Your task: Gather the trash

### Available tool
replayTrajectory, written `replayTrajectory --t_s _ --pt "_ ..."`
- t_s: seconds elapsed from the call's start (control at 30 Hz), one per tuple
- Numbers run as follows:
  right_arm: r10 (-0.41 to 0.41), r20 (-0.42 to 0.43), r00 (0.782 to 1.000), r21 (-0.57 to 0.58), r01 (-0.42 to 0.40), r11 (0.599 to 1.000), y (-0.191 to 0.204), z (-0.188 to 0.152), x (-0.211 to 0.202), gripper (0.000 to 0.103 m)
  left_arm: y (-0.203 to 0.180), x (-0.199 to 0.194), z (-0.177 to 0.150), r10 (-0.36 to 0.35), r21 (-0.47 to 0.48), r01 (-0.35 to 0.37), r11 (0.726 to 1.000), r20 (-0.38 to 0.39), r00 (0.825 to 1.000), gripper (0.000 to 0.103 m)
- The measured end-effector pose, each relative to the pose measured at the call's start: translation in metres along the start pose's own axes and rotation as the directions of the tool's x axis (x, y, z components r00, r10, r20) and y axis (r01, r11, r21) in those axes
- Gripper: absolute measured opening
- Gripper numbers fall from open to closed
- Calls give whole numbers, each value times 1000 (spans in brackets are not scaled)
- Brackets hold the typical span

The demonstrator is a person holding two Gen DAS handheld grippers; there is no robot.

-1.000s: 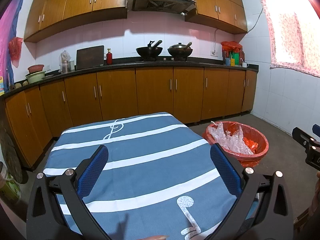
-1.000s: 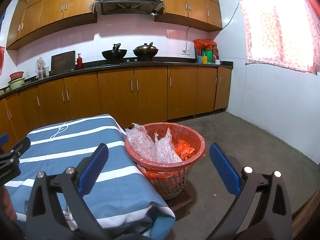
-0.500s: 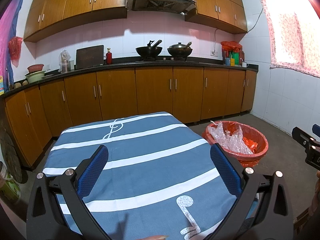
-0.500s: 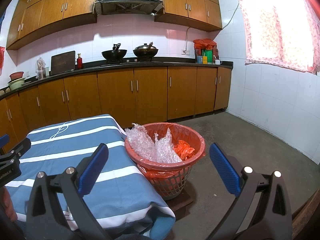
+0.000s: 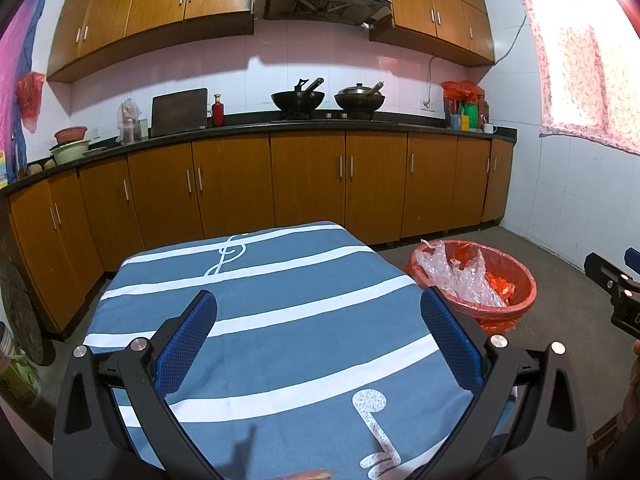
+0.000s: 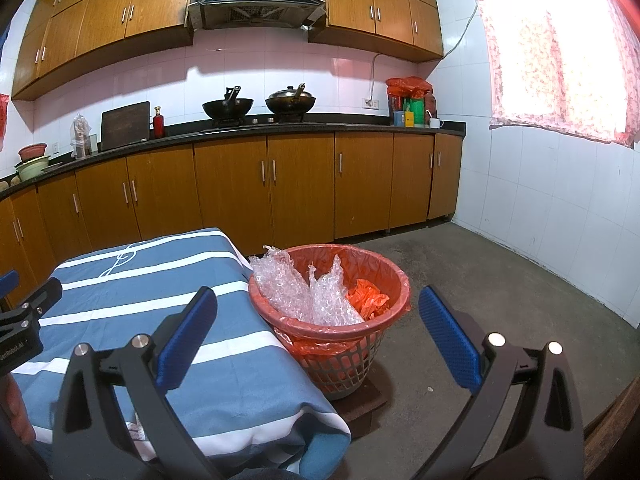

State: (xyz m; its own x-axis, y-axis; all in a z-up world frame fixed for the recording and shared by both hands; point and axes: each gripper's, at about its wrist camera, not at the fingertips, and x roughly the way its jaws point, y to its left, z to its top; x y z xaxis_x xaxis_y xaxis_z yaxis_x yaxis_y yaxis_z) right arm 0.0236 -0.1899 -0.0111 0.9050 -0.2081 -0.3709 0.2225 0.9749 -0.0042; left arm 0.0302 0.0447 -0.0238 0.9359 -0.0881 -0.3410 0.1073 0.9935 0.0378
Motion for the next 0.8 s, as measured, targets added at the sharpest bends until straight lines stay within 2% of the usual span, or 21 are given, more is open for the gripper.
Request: replayTrajectory --t_s 0.8 --pt "0 0 1000 0 0 1000 0 -1 0 99 -1 0 1 -1 -2 1 1000 -2 1000 101"
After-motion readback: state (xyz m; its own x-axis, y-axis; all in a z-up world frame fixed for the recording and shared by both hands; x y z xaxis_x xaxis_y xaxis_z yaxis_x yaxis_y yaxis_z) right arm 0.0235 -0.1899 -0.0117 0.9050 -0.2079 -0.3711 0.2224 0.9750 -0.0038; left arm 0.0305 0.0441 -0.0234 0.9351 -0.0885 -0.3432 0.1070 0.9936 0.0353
